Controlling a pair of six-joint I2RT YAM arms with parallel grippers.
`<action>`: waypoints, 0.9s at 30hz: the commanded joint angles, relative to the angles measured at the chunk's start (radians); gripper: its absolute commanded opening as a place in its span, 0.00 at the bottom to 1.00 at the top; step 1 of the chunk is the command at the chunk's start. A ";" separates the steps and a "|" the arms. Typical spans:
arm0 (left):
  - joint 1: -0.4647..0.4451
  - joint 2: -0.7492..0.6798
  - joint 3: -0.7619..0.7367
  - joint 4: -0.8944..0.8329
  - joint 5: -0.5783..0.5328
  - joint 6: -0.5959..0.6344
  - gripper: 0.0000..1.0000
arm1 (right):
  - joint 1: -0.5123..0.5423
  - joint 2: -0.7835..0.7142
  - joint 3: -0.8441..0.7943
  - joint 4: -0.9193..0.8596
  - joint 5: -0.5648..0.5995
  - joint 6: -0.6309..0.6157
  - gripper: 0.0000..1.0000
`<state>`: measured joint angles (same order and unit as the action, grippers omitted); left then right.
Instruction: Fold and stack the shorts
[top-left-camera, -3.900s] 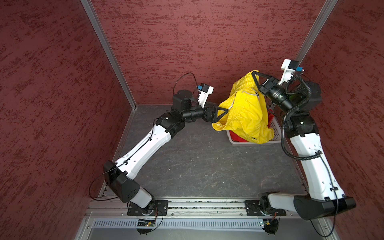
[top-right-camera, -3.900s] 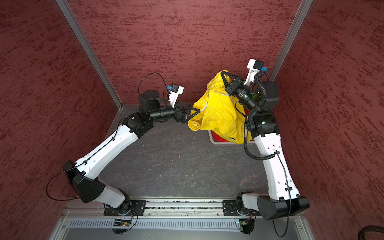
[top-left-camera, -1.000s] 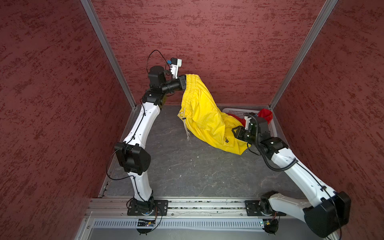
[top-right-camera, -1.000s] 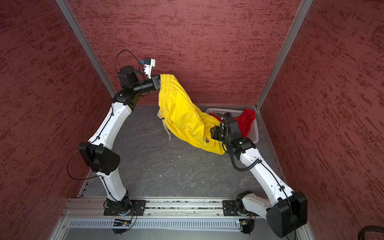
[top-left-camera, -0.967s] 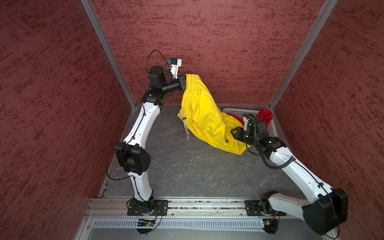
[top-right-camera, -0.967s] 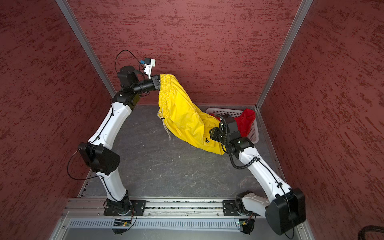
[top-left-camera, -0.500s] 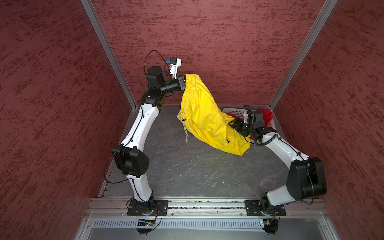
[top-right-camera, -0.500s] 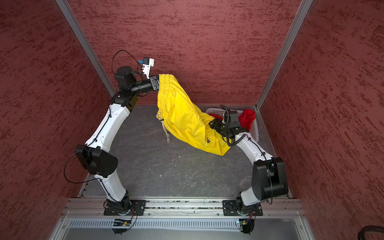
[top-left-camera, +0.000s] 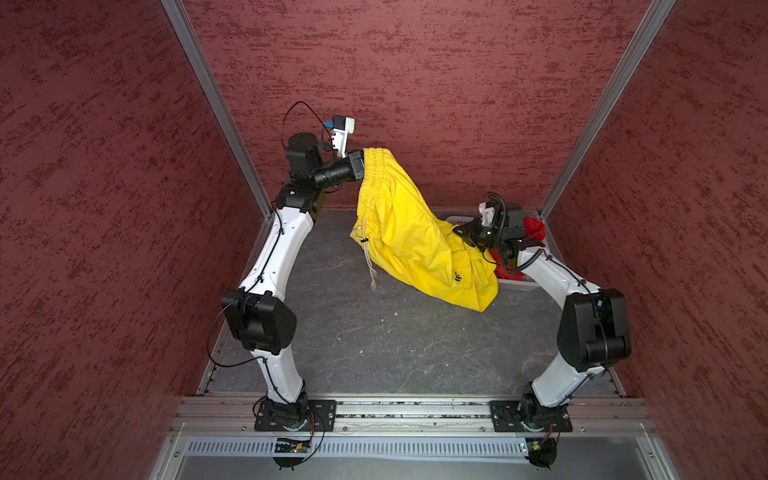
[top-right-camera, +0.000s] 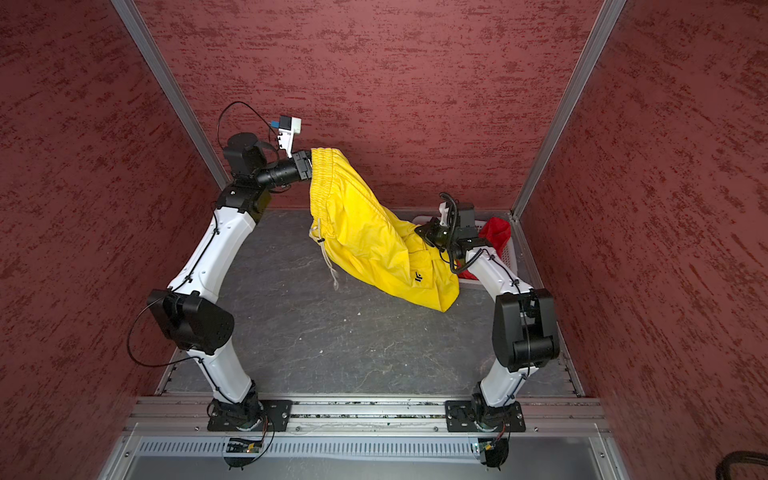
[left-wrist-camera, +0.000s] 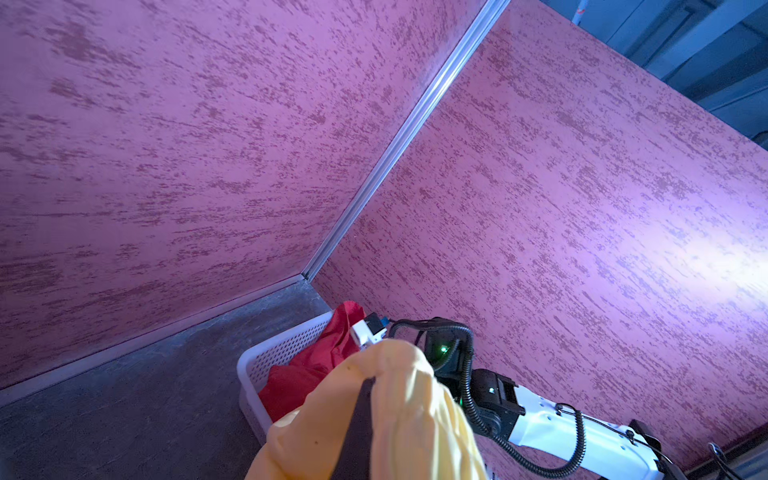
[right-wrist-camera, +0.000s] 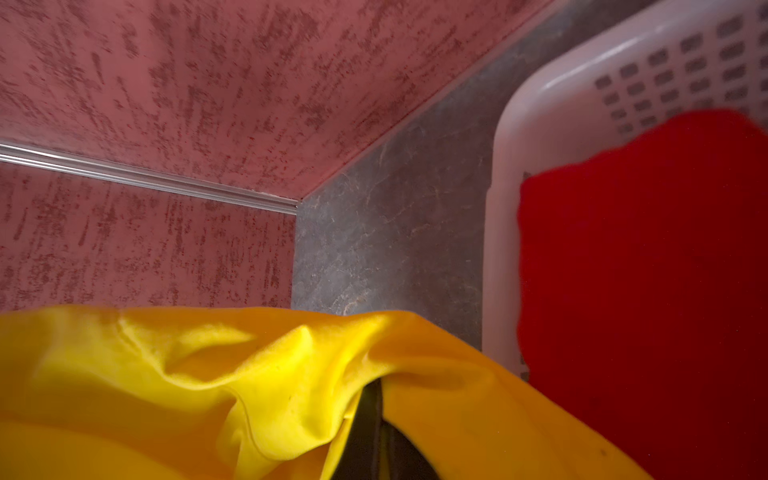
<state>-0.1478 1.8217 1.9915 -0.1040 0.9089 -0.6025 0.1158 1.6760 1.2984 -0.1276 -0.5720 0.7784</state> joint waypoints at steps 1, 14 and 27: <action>0.046 -0.047 0.011 0.030 0.010 -0.020 0.00 | -0.056 -0.116 0.082 -0.046 0.019 -0.033 0.00; 0.215 -0.197 -0.082 0.059 -0.005 -0.076 0.00 | -0.196 -0.342 0.348 -0.252 0.072 -0.091 0.00; 0.378 -0.343 -0.302 0.143 -0.017 -0.141 0.00 | -0.222 -0.463 0.233 -0.295 0.212 -0.007 0.00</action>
<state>0.1875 1.5047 1.7374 -0.0441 0.9119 -0.7006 -0.0944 1.2579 1.6039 -0.3916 -0.4572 0.7364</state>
